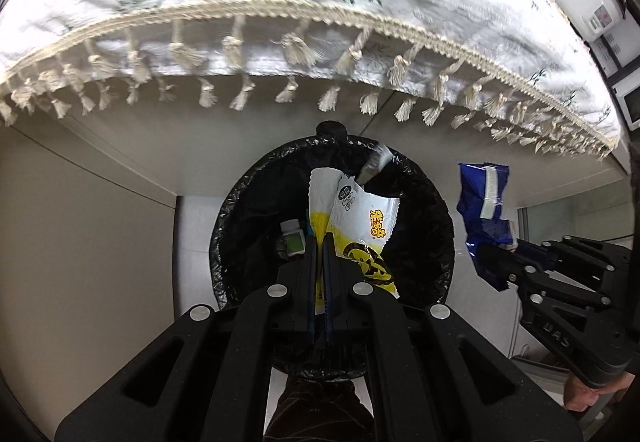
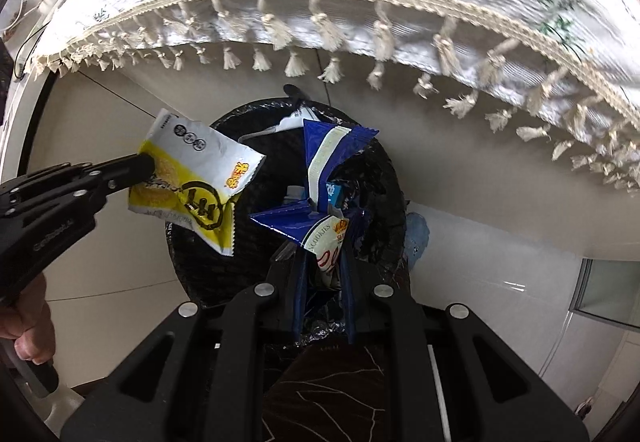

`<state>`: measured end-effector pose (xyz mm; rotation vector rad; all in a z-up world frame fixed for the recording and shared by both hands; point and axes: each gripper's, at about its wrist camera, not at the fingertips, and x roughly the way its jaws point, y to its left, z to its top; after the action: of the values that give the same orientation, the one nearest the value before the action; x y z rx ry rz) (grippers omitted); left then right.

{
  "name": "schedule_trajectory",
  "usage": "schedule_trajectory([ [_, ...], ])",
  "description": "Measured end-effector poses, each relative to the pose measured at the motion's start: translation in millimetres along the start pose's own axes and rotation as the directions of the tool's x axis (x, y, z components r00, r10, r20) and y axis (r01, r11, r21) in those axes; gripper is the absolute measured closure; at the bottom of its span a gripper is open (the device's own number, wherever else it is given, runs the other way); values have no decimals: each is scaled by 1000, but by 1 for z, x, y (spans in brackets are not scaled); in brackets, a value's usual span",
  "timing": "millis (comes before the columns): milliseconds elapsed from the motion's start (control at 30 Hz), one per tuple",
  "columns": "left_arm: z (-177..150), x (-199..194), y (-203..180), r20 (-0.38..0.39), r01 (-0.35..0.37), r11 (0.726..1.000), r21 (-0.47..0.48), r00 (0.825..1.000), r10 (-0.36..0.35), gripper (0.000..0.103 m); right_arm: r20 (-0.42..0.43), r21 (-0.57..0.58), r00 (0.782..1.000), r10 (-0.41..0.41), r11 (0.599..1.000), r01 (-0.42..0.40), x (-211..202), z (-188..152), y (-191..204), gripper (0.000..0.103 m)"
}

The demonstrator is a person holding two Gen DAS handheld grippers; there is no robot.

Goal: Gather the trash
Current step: 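Open the left tool to drop the yellow bag while the right tool drops the blue wrapper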

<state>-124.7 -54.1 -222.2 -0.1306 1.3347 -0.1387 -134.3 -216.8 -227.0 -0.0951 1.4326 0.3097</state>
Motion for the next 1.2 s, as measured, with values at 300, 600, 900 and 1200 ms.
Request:
schedule_trajectory([
  [300, 0, 11, -13, 4, 2, 999, 42, 1000, -2, 96, 27, 42, 1000, 3, 999, -4, -8, 3, -3, 89],
  [600, -2, 1, -13, 53, 7, 1000, -4, 999, -7, 53, 16, 30, 1000, 8, 1000, -8, -3, -1, -3, 89],
  [900, -4, -20, 12, 106, -20, 995, -96, 994, 30, 11, 13, -8, 1000, 22, 1000, -22, 7, 4, 14, 89],
  [1200, -14, -26, 36, 104, -63, 988, -144, 992, 78, 6, -9, -60, 999, 46, 997, -47, 22, 15, 41, 89],
])
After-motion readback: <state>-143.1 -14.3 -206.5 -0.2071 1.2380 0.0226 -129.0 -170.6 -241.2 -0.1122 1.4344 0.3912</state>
